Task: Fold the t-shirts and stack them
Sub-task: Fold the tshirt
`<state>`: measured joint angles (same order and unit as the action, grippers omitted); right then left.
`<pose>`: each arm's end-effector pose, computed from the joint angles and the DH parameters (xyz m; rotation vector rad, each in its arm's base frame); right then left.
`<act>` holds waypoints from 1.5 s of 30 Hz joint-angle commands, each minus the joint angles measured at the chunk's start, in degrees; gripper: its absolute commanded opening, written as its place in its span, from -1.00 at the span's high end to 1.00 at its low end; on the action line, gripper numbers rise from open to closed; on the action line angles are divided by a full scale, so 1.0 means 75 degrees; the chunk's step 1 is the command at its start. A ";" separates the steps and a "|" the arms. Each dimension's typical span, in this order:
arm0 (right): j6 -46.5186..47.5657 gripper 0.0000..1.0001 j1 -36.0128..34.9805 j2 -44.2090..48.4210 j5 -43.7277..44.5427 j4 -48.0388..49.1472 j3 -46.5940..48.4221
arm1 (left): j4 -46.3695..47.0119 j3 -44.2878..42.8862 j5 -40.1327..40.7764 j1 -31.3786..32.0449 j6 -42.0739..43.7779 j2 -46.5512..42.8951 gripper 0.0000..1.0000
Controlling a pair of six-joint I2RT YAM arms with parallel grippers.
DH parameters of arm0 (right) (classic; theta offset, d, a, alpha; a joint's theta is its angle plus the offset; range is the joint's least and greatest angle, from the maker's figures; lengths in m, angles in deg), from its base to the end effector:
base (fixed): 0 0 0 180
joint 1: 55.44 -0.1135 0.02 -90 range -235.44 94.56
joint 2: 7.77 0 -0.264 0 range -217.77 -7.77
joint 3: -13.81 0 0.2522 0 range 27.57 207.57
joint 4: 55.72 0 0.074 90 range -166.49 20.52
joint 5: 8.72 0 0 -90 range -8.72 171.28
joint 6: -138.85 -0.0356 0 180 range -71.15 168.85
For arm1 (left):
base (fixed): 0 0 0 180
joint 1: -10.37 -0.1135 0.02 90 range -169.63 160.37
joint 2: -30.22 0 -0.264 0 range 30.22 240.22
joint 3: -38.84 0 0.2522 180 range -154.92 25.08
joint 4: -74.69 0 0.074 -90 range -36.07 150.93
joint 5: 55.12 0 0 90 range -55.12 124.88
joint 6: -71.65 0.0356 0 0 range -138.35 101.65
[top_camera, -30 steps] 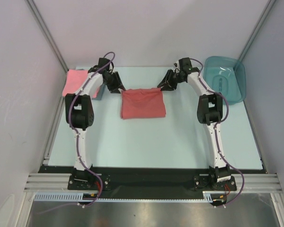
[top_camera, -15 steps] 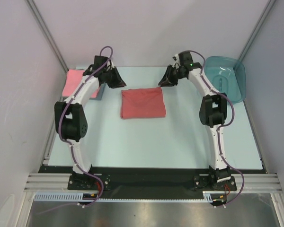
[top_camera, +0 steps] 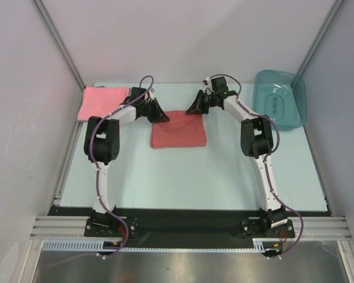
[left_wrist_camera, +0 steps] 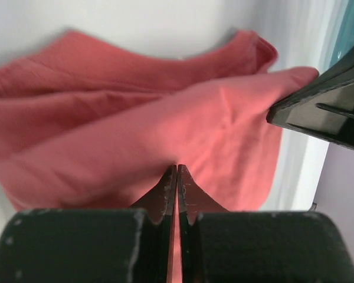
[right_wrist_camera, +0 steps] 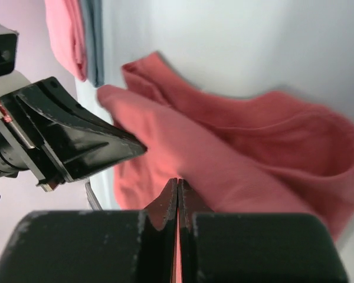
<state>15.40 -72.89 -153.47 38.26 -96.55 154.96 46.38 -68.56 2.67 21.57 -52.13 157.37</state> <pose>0.5267 0.1910 0.1711 -0.0512 2.4725 1.2993 0.4734 -0.1131 0.1613 -0.2167 2.4888 -1.0264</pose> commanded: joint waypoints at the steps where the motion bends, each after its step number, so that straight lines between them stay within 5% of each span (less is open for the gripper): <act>1: -0.0472 1.00 0.0124 -0.0294 -0.0333 0.1322 -0.0379 | 0.1071 -0.0018 -0.0300 -0.0204 -0.0160 0.0307 0.91; 9: -0.0730 1.00 0.0534 -0.0915 -0.0076 0.2986 -0.0814 | 0.2232 -0.0133 0.0005 -0.0742 -0.0230 0.0963 0.89; 20: -0.0837 0.76 0.1038 -0.1373 0.0041 0.2650 0.0064 | 0.1389 -0.1552 0.0358 -0.1001 -0.0559 0.1258 0.78; 26: -0.0146 0.69 0.0968 -0.0379 0.0076 0.0977 0.0148 | 0.1191 -0.0056 0.0134 -0.0756 0.0097 -0.0367 0.46; 36: 0.1516 0.38 0.0593 0.2633 0.1468 -0.0653 -0.2688 | 0.1226 0.3027 0.0696 0.0041 -0.0242 -0.3100 0.36; 43: 0.2140 0.36 0.0206 0.2823 0.1050 -0.0974 -0.3110 | 0.1387 0.3169 0.0100 0.0264 -0.0358 -0.2752 0.40; 45: 0.1977 0.39 0.0008 0.2590 0.0139 -0.0482 -0.3204 | 0.1821 0.3275 -0.0216 0.0136 -0.0488 -0.2529 0.44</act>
<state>28.06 -70.53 -132.34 45.30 -100.97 132.17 55.91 -45.22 4.79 23.41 -54.53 135.97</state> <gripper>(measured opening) 0.313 0.288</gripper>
